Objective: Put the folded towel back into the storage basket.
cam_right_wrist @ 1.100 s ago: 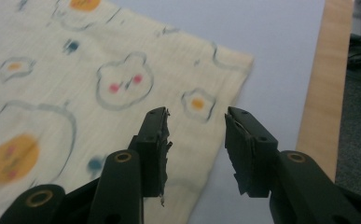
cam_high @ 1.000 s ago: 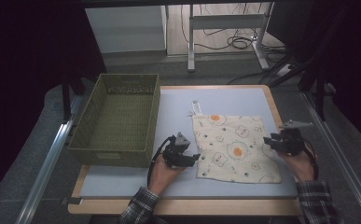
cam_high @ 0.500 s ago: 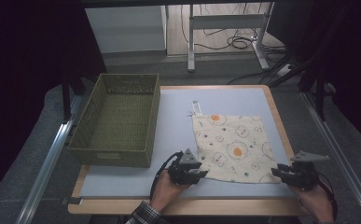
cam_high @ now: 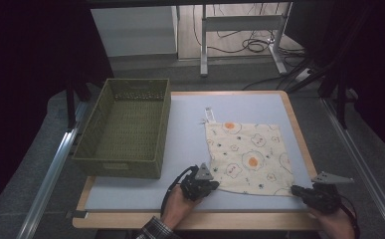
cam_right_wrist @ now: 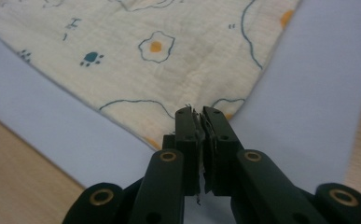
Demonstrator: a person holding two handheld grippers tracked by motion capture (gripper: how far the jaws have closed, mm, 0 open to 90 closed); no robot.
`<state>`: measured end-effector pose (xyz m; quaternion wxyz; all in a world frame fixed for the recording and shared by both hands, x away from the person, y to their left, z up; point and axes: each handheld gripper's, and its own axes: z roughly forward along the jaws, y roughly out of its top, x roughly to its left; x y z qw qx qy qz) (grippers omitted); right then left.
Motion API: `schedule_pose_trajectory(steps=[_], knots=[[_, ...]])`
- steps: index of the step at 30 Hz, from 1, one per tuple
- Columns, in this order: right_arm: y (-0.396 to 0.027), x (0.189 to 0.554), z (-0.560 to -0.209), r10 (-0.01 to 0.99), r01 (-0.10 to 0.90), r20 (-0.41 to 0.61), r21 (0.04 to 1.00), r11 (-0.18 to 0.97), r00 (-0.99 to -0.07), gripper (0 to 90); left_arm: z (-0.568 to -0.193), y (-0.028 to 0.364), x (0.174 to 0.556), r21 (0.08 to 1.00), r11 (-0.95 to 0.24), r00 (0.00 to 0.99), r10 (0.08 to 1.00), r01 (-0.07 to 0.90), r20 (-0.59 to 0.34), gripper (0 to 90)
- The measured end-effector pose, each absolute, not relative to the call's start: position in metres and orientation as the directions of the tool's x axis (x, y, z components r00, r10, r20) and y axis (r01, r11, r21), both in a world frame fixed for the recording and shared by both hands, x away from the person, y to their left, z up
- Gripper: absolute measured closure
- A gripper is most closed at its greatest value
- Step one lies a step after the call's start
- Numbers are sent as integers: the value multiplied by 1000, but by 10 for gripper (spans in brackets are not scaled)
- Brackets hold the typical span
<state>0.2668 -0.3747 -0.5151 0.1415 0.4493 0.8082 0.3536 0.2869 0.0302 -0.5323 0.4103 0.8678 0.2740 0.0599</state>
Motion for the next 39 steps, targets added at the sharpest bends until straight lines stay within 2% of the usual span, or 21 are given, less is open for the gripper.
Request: schedule_pose_trajectory(steps=[12, 13, 15, 19, 22, 28, 39], knots=[[-341, 236, -517, 771, 589, 81, 697, 409, -632, 848, -538, 66, 248, 741, -489, 832, 529, 461, -169, 883], [-341, 234, -517, 767, 586, 83, 698, 412, -637, 836, -537, 68, 247, 747, -480, 832, 527, 460, -173, 860], [-342, 232, -515, 769, 581, 77, 704, 409, -634, 780, -533, 71, 249, 770, -454, 824, 544, 449, -159, 707], [-348, 240, -509, 789, 580, 86, 726, 369, -609, 705, -525, 76, 266, 784, -413, 792, 590, 463, -157, 563], [-351, 250, -507, 799, 578, 79, 733, 359, -596, 651, -524, 73, 282, 781, -417, 777, 614, 465, -135, 507], [-350, 267, -508, 805, 569, 60, 739, 362, -590, 573, -530, 66, 308, 786, -406, 754, 647, 466, -113, 471], [-354, 297, -507, 829, 580, 78, 751, 316, -553, 509, -529, 62, 357, 780, -368, 703, 700, 506, -126, 368]])
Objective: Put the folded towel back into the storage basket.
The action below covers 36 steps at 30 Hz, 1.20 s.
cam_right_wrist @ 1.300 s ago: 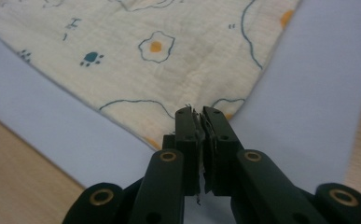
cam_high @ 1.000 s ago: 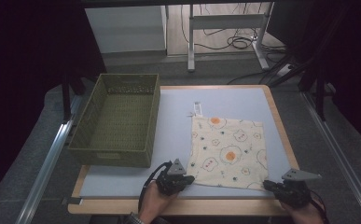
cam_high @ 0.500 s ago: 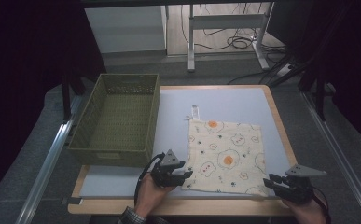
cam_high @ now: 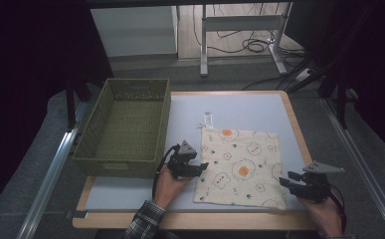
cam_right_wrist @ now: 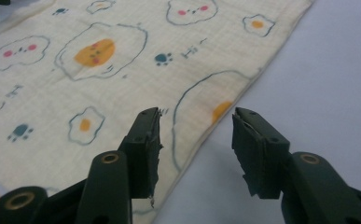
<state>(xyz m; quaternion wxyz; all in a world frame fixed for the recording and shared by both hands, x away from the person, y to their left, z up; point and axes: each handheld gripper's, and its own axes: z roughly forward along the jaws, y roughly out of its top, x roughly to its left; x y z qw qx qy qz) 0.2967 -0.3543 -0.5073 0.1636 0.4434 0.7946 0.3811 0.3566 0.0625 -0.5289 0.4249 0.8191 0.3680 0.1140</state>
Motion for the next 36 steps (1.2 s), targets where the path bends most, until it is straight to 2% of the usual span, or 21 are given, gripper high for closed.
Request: schedule_pose_trajectory(steps=[8, 12, 20, 26, 36], knots=[[-351, 319, -507, 846, 578, 61, 756, 307, -529, 494, -525, 55, 383, 777, -361, 678, 727, 515, -111, 349], [-349, 331, -507, 850, 573, 51, 759, 308, -525, 493, -525, 51, 396, 765, -387, 660, 748, 516, -67, 350], [-349, 345, -508, 849, 574, 54, 759, 307, -525, 488, -526, 50, 430, 769, -343, 611, 787, 540, -78, 437], [-345, 348, -512, 839, 570, 47, 754, 326, -542, 463, -525, 43, 451, 776, -338, 569, 822, 533, -32, 507], [-347, 356, -513, 842, 564, 34, 757, 330, -538, 443, -532, 41, 477, 775, -327, 524, 852, 540, -6, 533]])
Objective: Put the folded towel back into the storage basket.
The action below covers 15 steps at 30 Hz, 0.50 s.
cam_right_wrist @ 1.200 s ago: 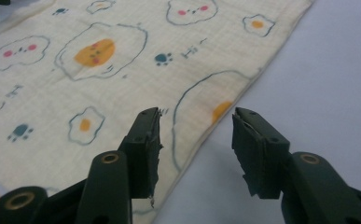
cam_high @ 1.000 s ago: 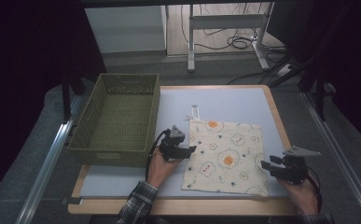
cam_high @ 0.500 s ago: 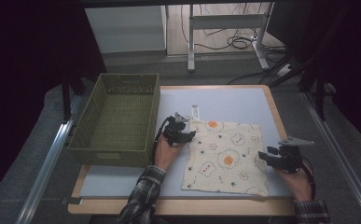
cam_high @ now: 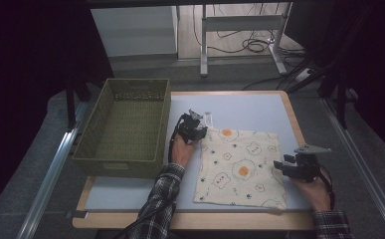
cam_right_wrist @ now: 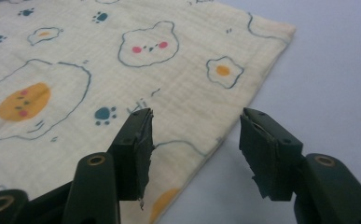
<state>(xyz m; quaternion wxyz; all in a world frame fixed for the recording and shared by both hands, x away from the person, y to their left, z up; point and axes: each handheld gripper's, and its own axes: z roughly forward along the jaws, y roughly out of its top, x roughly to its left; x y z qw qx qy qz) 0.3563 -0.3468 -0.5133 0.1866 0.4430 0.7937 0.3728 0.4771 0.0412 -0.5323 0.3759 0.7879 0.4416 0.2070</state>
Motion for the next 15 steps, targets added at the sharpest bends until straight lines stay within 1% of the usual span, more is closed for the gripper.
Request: schedule_pose_trajectory(steps=[1, 4, 9, 11, 14, 15], knots=[[-347, 358, -513, 845, 565, 32, 756, 329, -534, 441, -533, 41, 479, 775, -321, 524, 851, 545, -16, 533], [-346, 365, -512, 852, 568, 25, 756, 325, -522, 437, -537, 39, 482, 763, -347, 530, 848, 546, 6, 530], [-345, 383, -508, 866, 577, 25, 755, 311, -499, 443, -539, 38, 483, 751, -353, 527, 850, 558, 8, 521], [-346, 391, -507, 873, 582, 21, 753, 307, -488, 450, -539, 39, 485, 749, -341, 525, 851, 568, -11, 505], [-348, 404, -505, 886, 586, 14, 755, 294, -463, 493, -540, 44, 488, 742, -307, 519, 853, 596, -63, 483], [-348, 409, -505, 890, 589, 15, 754, 289, -456, 499, -540, 43, 488, 742, -309, 519, 852, 595, -62, 483]])
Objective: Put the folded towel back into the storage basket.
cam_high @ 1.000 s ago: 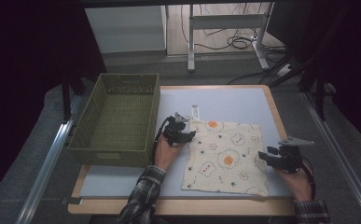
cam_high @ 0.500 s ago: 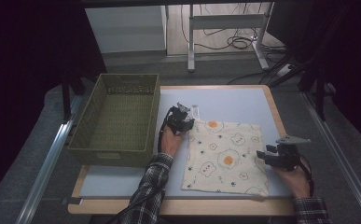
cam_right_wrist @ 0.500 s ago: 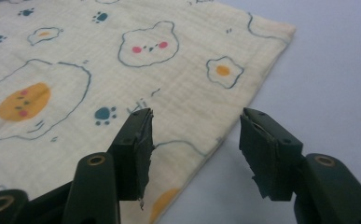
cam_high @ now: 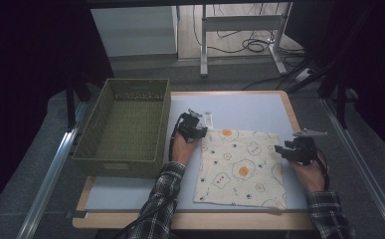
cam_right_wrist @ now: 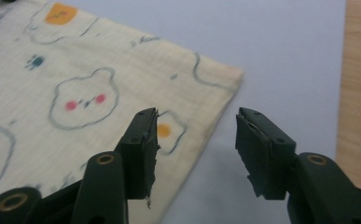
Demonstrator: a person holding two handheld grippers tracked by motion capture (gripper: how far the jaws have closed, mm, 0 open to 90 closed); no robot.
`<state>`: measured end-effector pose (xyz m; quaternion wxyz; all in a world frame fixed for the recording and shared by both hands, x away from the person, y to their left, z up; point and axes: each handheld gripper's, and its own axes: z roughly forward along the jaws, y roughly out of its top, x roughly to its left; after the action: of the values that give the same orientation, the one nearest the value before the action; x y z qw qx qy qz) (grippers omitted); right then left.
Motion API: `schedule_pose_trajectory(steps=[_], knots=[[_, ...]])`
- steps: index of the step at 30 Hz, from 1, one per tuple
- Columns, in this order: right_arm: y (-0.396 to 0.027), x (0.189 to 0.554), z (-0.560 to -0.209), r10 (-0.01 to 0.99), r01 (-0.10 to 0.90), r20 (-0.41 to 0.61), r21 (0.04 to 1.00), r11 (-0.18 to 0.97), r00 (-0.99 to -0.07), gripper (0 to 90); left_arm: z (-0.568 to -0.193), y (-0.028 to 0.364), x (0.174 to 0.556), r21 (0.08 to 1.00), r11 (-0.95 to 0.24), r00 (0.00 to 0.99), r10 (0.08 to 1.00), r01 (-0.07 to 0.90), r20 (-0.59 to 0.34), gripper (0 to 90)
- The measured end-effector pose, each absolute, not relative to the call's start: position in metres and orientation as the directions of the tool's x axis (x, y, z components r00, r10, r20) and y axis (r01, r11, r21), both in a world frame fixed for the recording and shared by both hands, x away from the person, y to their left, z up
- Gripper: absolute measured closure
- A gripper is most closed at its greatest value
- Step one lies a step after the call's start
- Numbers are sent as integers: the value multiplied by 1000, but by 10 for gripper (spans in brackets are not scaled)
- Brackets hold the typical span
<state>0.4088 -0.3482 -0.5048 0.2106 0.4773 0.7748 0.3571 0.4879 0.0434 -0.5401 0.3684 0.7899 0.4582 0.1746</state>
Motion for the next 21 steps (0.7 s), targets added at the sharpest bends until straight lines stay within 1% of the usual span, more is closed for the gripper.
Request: schedule_pose_trajectory(steps=[3, 6, 8, 13, 17, 19, 21], knots=[[-349, 422, -504, 901, 592, -3, 753, 287, -433, 537, -540, 43, 487, 744, -313, 519, 853, 591, -53, 483], [-348, 435, -506, 908, 600, -2, 750, 279, -418, 553, -541, 43, 487, 744, -312, 519, 853, 590, -54, 484], [-347, 442, -509, 912, 605, 0, 748, 273, -411, 556, -541, 43, 487, 744, -313, 519, 853, 590, -52, 484], [-342, 454, -516, 922, 601, -48, 745, 289, -384, 556, -541, 43, 487, 744, -314, 519, 853, 590, -53, 484], [-341, 462, -520, 926, 608, -39, 743, 279, -377, 559, -541, 43, 488, 743, -314, 520, 852, 591, -54, 486], [-340, 464, -520, 923, 607, -35, 743, 281, -384, 595, -541, 42, 487, 744, -319, 527, 848, 587, -53, 503], [-338, 465, -519, 913, 606, -34, 738, 297, -406, 706, -541, 41, 486, 747, -339, 550, 834, 573, -44, 564]])
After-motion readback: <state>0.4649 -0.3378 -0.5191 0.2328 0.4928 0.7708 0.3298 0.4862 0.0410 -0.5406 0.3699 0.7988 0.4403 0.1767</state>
